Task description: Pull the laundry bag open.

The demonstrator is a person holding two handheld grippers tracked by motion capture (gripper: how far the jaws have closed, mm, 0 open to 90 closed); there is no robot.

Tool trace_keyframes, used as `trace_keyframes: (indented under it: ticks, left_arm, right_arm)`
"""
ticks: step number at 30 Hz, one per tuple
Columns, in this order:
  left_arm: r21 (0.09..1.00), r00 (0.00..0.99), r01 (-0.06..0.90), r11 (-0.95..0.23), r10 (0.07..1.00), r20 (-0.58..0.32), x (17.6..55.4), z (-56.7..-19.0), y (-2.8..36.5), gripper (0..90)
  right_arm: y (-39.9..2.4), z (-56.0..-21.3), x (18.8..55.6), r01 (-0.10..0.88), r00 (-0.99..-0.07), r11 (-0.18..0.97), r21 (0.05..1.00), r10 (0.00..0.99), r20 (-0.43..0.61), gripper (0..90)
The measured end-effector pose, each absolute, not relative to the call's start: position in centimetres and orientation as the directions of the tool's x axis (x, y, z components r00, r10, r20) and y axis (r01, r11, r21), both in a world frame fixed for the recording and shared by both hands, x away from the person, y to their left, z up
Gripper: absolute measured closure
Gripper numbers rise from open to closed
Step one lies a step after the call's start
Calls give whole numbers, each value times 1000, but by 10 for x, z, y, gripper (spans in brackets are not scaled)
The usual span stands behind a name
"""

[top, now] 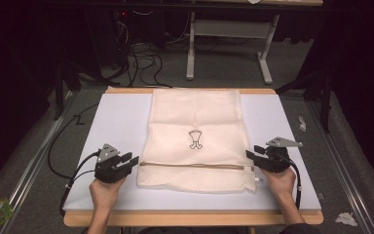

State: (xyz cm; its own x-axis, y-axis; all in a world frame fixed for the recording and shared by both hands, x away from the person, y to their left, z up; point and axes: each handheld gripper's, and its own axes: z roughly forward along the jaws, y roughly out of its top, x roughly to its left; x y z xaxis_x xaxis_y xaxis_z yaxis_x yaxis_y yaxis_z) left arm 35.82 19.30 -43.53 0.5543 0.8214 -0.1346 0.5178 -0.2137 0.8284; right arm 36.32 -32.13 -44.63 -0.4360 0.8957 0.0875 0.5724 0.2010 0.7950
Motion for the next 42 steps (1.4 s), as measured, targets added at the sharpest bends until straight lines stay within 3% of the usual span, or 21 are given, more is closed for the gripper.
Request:
trace_keyframes:
  ticks: [15, 42]
  left_arm:
    - [869, 512, 472, -151, 849, -130, 355, -423, 212, 561]
    - [880, 409, 473, -49, 897, -169, 357, -428, 247, 547]
  right_arm:
    - [-358, -432, 346, 512, -374, 95, 854, 919, 122, 559]
    - [-413, -439, 323, 483, -261, -46, 874, 946, 194, 577]
